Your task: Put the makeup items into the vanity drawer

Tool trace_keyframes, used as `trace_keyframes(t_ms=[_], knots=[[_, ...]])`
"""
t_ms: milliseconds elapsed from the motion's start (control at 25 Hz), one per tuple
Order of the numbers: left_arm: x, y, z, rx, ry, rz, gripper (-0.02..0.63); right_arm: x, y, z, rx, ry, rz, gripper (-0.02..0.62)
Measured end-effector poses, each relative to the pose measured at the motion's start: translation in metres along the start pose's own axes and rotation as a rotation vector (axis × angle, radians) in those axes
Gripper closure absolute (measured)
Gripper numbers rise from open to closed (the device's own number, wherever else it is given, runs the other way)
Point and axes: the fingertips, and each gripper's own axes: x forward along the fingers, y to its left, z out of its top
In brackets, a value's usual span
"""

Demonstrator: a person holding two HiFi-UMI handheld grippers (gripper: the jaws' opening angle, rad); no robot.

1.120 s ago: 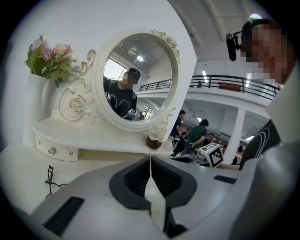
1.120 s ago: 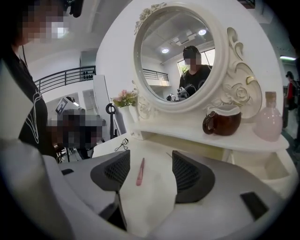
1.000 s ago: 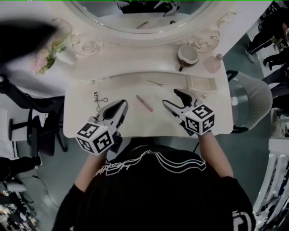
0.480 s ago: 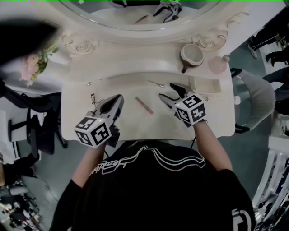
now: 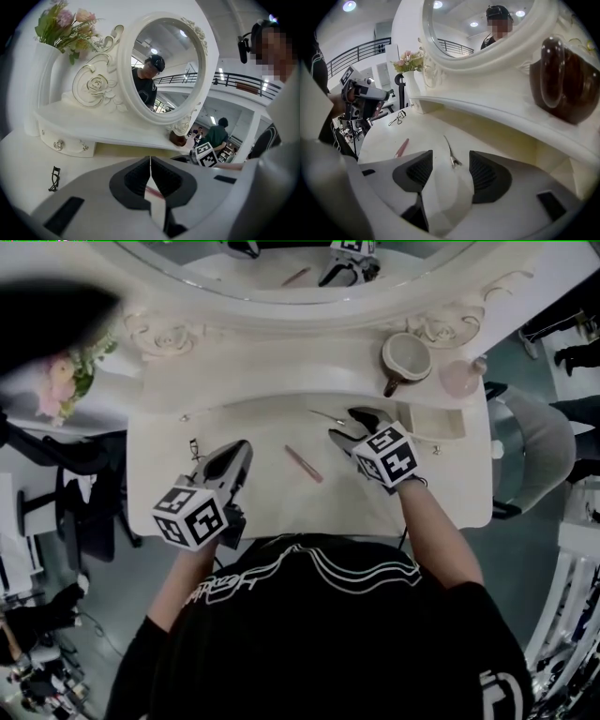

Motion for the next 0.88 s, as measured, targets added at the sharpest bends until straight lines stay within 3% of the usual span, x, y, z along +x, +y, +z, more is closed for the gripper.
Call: trace_keyframes(t_ms=[880], knots=[[0.013,0.007,0.003,0.02,0.005,0.009,0.578,0.008,-0.003,-0.009,-0.069,0.097,-0.001,0.514]])
